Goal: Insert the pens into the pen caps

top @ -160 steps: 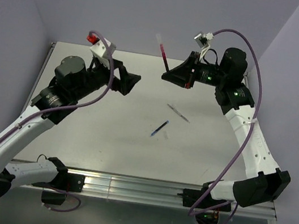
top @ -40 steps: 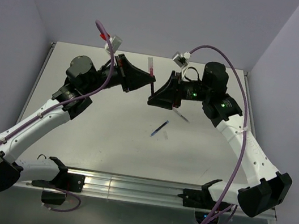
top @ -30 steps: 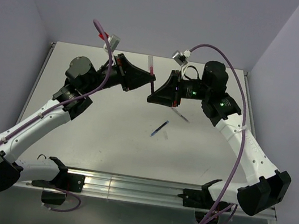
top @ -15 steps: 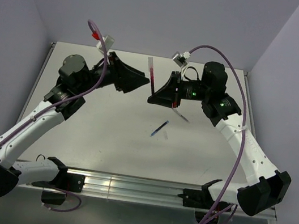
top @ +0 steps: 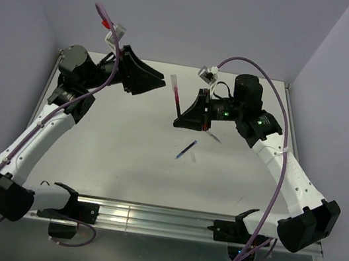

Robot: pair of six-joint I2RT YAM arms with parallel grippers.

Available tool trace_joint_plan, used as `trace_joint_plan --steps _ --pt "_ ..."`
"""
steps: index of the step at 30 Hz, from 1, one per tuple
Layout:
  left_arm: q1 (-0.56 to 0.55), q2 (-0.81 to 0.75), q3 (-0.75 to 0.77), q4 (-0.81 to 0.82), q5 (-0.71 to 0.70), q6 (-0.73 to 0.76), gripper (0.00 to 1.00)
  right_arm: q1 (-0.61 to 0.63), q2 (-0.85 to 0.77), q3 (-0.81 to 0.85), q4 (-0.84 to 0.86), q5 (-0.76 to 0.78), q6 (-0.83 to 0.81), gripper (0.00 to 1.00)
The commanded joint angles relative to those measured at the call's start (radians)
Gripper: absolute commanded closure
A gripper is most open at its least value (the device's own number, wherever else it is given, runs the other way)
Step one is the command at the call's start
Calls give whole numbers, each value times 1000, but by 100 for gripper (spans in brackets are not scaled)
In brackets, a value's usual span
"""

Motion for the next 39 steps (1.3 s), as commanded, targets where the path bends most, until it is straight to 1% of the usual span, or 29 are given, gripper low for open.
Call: trace_joint_plan --steps 1,6,9,14,17,19,25,28,29,31,32,35,36,39 --pt "2 26 31 192 90 -125 42 13 -44 7 0 -41 -35 100" --pt "1 57 34 252 86 -201 43 25 -36 13 -1 -52 -40 100" --pt "-1 66 23 322 84 -246 42 39 -19 22 -3 -52 -38 100" --pt "-15 86 34 338 98 -274 43 42 -2 37 -1 -58 -32 100" --pt "-24 88 34 315 93 -260 44 43 -1 44 -1 -56 -28 100" --pt "-33 91 34 292 87 -245 45 43 2 44 -1 -56 -25 100" --pt "-47 94 23 295 83 -243 49 43 4 44 -1 -61 -22 100" --pt "-50 94 23 307 81 -249 58 43 13 42 -1 -53 -20 100" --pt "-50 94 23 307 83 -251 65 42 15 42 -1 -52 -19 100" --pt "-53 94 20 304 83 -254 75 43 18 48 -1 -49 -17 100" --pt "-53 91 16 306 84 -252 84 43 21 53 -1 -38 -12 100" --pt "-62 71 -4 275 84 -208 98 42 15 71 -3 14 -6 100" --pt "-64 68 -6 228 81 -193 100 42 15 85 -3 31 -6 100" --pt "-62 43 -15 130 49 -130 99 42 25 119 -7 88 3 100"
